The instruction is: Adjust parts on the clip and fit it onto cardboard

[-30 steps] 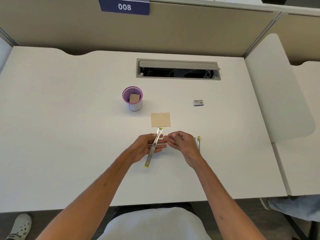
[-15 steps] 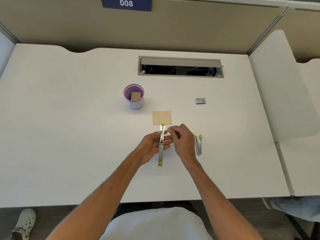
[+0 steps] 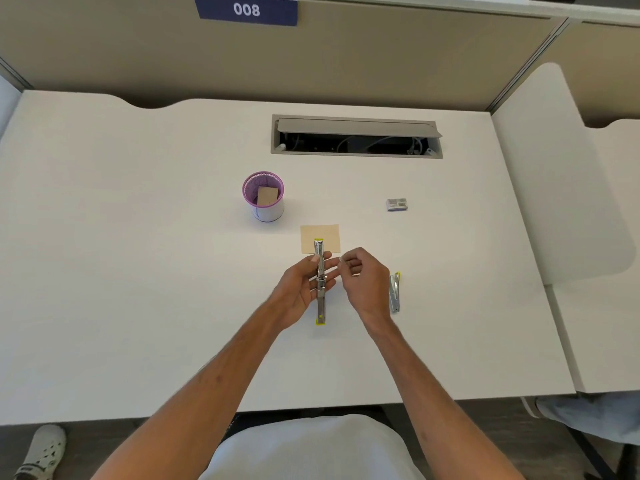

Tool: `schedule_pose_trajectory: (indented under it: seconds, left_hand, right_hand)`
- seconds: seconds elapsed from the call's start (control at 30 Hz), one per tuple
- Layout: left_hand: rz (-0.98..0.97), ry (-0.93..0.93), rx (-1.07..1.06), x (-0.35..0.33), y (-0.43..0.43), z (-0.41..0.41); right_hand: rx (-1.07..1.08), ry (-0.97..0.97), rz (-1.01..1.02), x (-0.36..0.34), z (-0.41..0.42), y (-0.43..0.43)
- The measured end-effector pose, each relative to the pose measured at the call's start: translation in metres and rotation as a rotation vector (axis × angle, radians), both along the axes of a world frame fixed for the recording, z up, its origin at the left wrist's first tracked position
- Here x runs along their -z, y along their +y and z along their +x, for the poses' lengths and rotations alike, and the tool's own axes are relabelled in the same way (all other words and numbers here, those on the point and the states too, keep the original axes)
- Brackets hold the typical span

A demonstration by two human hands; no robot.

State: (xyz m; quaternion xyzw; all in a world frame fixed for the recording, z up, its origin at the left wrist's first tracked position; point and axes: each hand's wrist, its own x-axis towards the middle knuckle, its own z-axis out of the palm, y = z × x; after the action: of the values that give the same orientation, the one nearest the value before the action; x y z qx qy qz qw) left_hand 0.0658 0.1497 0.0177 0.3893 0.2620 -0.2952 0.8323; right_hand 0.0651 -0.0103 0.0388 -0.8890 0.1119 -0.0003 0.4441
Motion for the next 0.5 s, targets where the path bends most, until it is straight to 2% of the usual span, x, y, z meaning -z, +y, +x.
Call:
schedule_pose_trajectory:
  seconds: [0.27, 0.5]
  left_hand:
    - [-0.036, -0.020, 0.014, 0.002, 0.000, 0.001]
    - [-0.025, 0.035, -0.091, -0.002, -0.005, 0.009]
  right_hand:
    - [0.103, 0.059, 0.079, -0.005, 0.010, 0.002]
    - [0.150, 0.095, 0.111, -0.028, 0.014, 0.020]
